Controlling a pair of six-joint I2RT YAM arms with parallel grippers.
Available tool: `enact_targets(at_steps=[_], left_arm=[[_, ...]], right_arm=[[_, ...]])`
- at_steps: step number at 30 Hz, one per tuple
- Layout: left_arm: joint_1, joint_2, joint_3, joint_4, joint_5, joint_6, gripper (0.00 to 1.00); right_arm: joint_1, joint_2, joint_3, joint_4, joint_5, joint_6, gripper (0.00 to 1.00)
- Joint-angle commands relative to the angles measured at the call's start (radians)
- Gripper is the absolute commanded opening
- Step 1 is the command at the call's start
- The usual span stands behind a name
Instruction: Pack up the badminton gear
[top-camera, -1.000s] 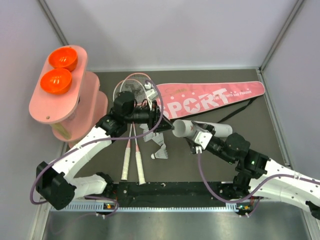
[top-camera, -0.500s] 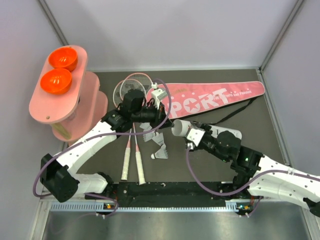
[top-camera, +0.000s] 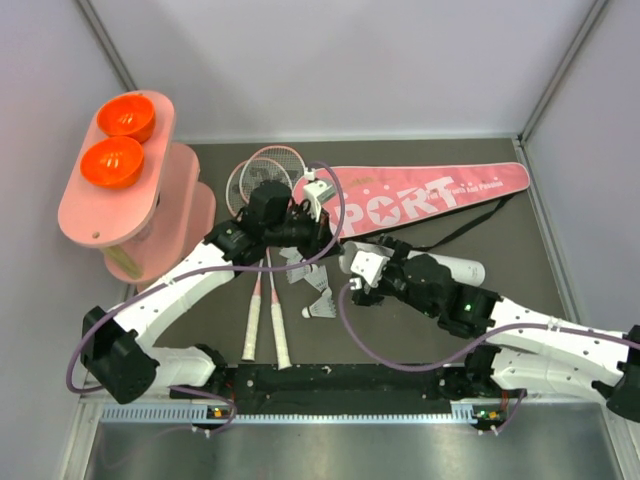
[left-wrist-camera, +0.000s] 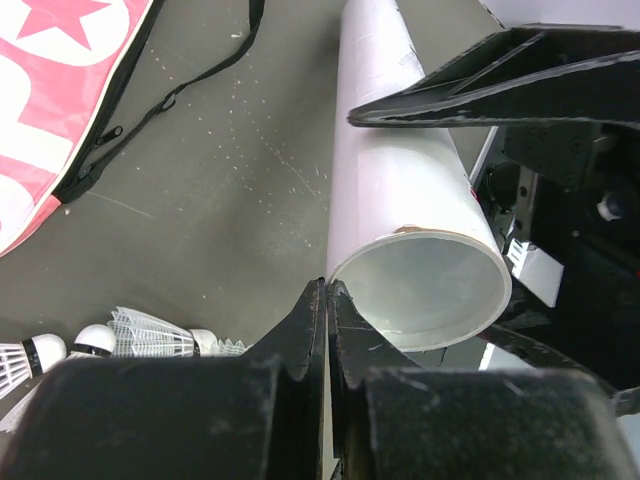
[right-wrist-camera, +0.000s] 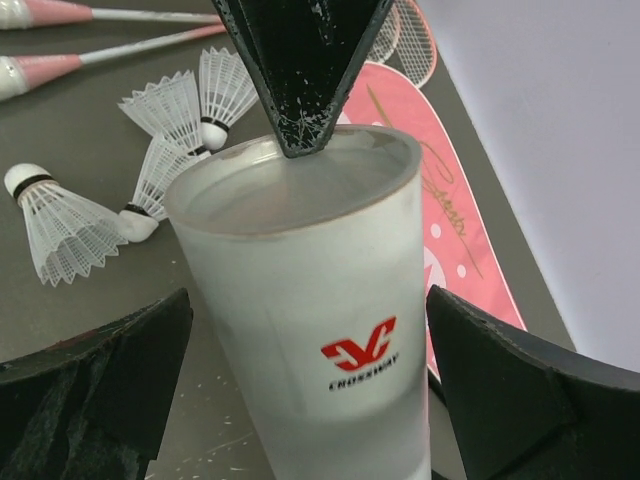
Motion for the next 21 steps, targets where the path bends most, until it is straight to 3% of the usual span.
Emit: enact_targets(at_steps=[1,3,6,7,10,13,21], left_arm=[[-0.017,-0.021,0.022,0.027,-0.023,0.022,0.0],[-0.024,-0.038,0.021,0.025,-0.061,0.024,0.0],[-0.028,-0.072,0.01,0.024,-0.193,0.024,0.0],[-0.03,-0.079,0.007,0.022,-0.219,0.025,0.0],[-0.03,-0.108,-0.012,0.037,-0.302,0.028,0.0],[-0.031,-0.153,-0.048,0.089,-0.351,0.027,0.0],[-0.033,-0.314,-0.156,0.234,-0.438,0.047,0.0]], right_arm=[[0.011,0.069,0.059,0.072,0.05,-0.021,0.94],[0.011,0.098,0.073,0.072,0.076,-0.029,0.88],[0.012,0.149,0.087,0.027,0.129,-0.03,0.73],[0.011,0.153,0.084,0.023,0.134,-0.03,0.63],[0.011,0.147,0.053,0.036,0.145,-0.027,0.5],[0.011,0.12,0.021,0.039,0.152,-0.017,0.45],[0.011,0.043,-0.048,0.037,0.192,0.008,0.45]])
